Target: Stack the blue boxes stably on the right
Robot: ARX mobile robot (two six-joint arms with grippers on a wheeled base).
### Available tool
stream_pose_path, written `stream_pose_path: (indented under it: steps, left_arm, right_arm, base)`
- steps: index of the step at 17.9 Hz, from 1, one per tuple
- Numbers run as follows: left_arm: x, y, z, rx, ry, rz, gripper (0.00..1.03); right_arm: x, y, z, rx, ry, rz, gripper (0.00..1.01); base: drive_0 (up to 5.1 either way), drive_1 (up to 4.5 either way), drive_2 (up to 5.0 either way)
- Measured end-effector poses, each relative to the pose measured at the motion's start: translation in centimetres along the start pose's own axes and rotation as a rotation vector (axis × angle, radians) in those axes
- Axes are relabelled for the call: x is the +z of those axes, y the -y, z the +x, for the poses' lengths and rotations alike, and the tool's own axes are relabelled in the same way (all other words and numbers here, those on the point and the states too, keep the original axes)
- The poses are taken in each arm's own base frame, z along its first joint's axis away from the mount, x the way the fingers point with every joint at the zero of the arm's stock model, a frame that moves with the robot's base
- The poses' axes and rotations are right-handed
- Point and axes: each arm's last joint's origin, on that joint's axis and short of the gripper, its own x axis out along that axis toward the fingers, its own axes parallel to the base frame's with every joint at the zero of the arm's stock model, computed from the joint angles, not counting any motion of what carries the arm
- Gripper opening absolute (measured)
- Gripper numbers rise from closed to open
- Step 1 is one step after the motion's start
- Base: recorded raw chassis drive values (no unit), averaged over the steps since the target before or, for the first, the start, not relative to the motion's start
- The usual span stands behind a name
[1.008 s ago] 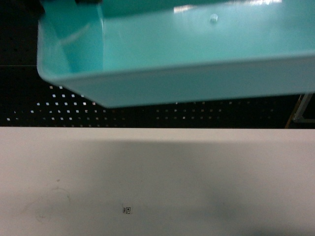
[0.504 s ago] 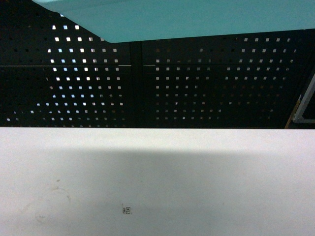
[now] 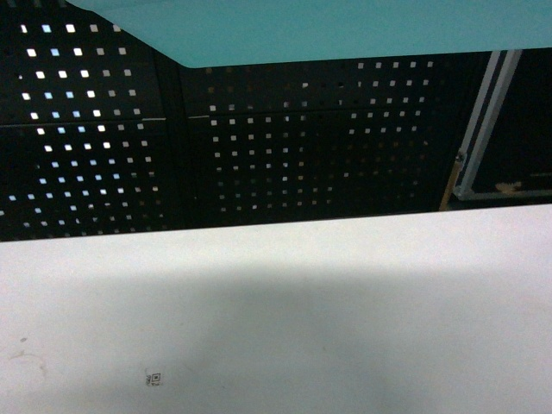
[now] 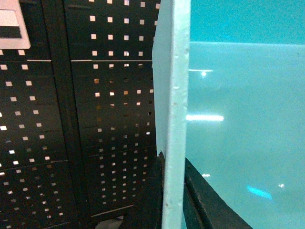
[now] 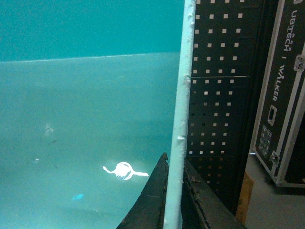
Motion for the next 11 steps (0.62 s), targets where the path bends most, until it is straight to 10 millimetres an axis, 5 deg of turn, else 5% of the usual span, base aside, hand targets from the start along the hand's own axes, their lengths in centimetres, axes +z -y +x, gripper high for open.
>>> stream_pose_path:
  steps: [11]
  left_arm:
    - [0.0,0.0,0.0,0.0,0.0,0.0,0.08]
  right_arm:
    - [0.0,0.0,0.0,0.0,0.0,0.001,0.07]
  base:
    - [-1.7,-1.67,-1.7]
